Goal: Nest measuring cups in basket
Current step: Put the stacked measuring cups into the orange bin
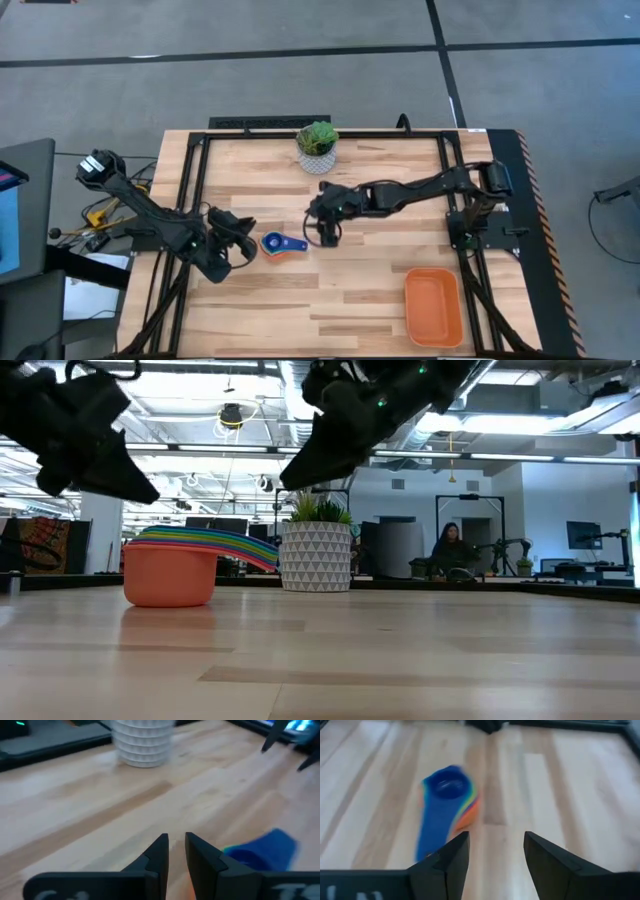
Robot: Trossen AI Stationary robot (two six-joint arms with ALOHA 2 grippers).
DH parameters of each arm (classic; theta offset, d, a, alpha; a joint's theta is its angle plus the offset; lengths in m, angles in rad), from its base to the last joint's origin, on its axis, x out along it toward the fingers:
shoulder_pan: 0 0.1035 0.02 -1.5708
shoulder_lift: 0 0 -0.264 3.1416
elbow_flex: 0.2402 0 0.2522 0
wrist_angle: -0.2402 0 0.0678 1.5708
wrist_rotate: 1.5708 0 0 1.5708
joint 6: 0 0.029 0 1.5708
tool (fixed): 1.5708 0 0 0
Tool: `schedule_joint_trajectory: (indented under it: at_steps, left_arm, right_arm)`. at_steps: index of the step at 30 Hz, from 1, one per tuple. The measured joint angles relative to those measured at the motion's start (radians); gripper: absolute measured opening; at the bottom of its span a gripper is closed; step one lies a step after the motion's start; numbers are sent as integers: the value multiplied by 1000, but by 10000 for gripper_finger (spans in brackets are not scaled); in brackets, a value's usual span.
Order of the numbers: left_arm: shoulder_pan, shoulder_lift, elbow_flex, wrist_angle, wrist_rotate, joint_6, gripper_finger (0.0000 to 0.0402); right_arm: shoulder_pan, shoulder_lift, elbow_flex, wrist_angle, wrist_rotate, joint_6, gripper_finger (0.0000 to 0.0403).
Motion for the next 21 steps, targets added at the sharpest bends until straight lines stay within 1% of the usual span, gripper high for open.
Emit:
schedule_joint_trajectory:
  at_steps: [9, 11, 14, 17, 19, 21]
  left_arm:
    - [1, -11, 0, -372, -20, -281, 52]
    - [5, -30, 0, -449, -26, -334, 52]
    - [21, -93, 32, -575, -16, -415, 52]
    - [37, -173, 101, -654, 56, -435, 52]
    - [47, -226, 145, -647, 86, -396, 52]
    - [50, -269, 160, -588, 89, -359, 52]
  right_arm:
    - [-130, 0, 6, 20, -6, 26, 202]
    - [-159, 1, 32, 7, -33, 39, 203]
    - [-192, 1, 111, -78, -122, 151, 209]
    - [-200, 1, 214, -221, -225, 242, 218]
    - [-190, 0, 272, -306, -236, 246, 225]
    - [-176, 0, 311, -377, -237, 249, 230]
